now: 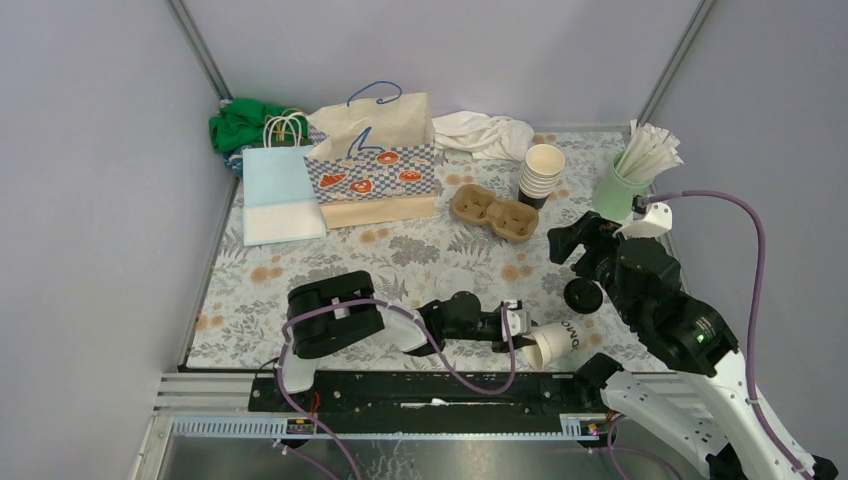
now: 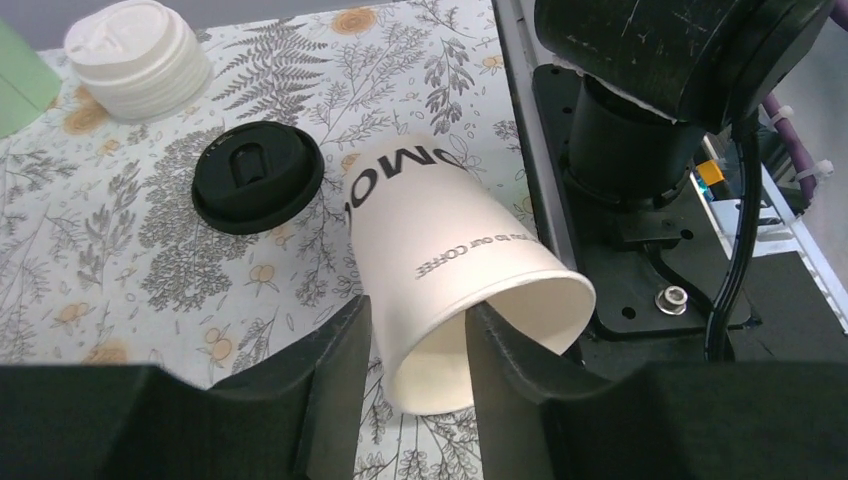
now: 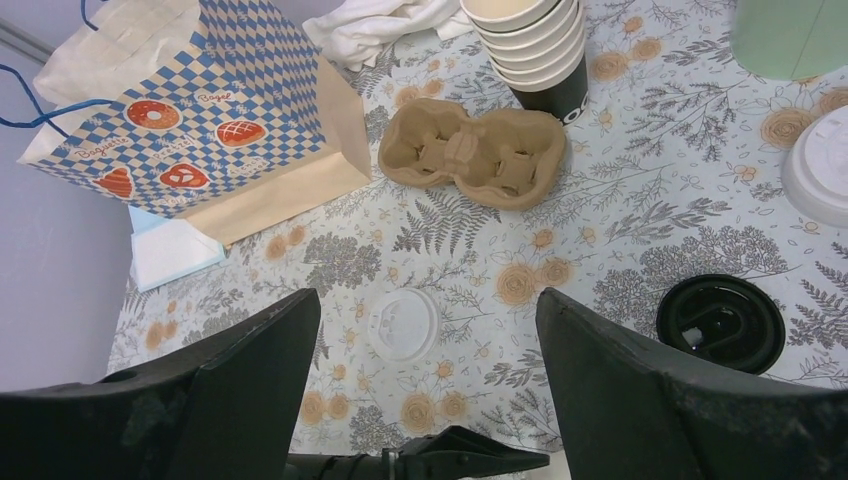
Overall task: Pack the takeout coffee
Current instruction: Adjust the coffee cup at the center of the board.
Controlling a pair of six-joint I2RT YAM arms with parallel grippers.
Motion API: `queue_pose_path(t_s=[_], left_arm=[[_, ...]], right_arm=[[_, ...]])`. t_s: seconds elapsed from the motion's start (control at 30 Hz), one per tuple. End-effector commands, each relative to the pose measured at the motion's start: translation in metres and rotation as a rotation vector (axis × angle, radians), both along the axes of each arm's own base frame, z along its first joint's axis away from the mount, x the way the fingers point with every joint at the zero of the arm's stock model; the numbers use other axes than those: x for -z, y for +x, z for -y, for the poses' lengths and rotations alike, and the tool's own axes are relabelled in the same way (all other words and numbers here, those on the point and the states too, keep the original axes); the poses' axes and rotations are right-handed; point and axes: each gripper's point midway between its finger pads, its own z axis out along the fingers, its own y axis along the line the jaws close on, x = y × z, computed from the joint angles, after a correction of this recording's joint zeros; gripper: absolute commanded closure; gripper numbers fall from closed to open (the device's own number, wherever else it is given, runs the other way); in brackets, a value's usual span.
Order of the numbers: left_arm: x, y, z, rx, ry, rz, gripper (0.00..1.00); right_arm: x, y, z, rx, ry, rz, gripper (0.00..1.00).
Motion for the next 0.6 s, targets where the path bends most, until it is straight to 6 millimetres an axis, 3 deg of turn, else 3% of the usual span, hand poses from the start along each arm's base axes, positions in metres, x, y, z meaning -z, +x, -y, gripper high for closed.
queue_pose_path(t_s=[0.0, 0.07, 0.13, 0.3, 0.37, 0.57], left_arm=[[-0.001, -0.002, 0.013, 0.035, 0.013, 0.04, 0.63], [-0.002, 0.001, 0.014, 0.018, 0.021, 0.042, 0.78], [-0.008, 0.002, 0.013, 0.014, 0.033, 0.04, 0.99], [-0.03, 0.002, -0.01, -0.051, 0.1, -0.03, 1.0], [-0.047, 0.001, -0.03, -0.098, 0.107, -0.07, 1.0], [-0.061, 0.014, -0.099, -0.363, 0.307, -0.219, 1.0]], right_arm=[[-0.009, 0.006, 0.004, 0.025, -0.016, 0.042, 0.15], [-0.003, 0.006, 0.003, 0.023, -0.029, 0.021, 0.16], [0.005, 0.006, 0.002, 0.016, -0.05, -0.012, 0.16], [0.021, 0.006, -0.006, -0.021, -0.078, -0.07, 0.16], [0.027, 0.007, -0.01, -0.032, -0.083, -0.085, 0.16], [0.056, 0.017, -0.034, -0.102, -0.107, -0.171, 0.17]])
